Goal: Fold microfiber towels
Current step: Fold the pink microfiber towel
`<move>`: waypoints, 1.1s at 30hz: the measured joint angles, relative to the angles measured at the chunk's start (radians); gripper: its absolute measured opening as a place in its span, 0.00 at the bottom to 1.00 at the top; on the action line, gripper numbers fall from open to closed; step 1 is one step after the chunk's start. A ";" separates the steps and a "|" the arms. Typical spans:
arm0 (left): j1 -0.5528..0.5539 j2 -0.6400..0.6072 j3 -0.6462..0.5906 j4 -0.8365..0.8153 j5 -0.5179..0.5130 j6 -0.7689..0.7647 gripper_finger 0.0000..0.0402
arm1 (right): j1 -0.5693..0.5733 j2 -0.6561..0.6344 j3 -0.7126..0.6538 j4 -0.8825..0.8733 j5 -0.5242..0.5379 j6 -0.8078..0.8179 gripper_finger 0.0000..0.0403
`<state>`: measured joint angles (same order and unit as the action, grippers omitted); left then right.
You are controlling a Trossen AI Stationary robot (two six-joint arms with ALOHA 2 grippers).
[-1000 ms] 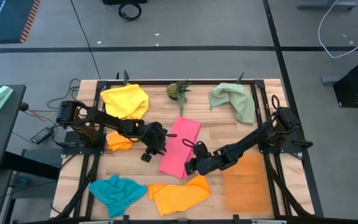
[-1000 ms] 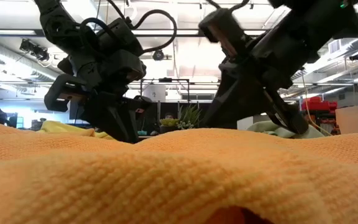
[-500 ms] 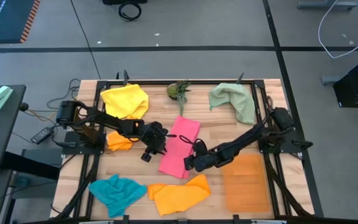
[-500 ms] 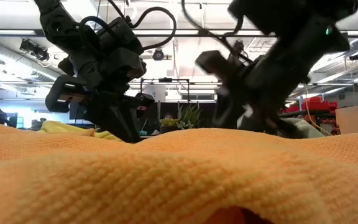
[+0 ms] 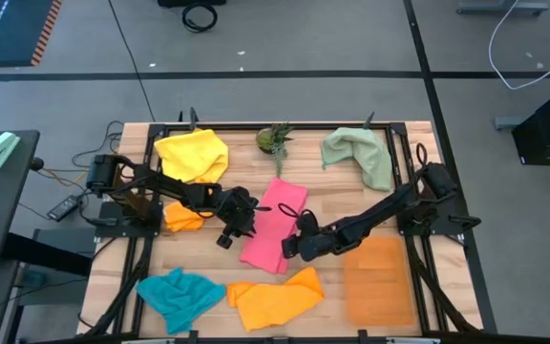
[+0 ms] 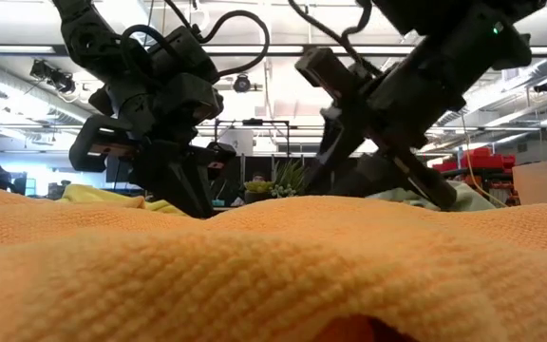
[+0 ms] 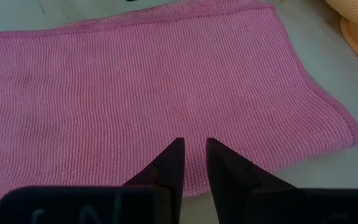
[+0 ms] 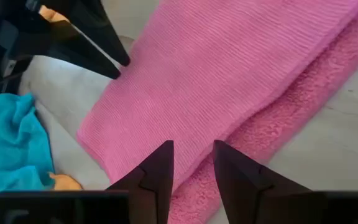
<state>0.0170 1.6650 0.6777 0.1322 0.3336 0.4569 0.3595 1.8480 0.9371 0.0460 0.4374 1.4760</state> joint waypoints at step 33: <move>0.000 0.001 0.000 0.004 0.000 0.000 0.15 | -0.019 0.031 0.000 0.005 -0.013 0.068 0.30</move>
<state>0.0170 1.6657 0.6777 0.1364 0.3336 0.4564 0.3409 1.8790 0.9371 0.0513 0.4248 1.5437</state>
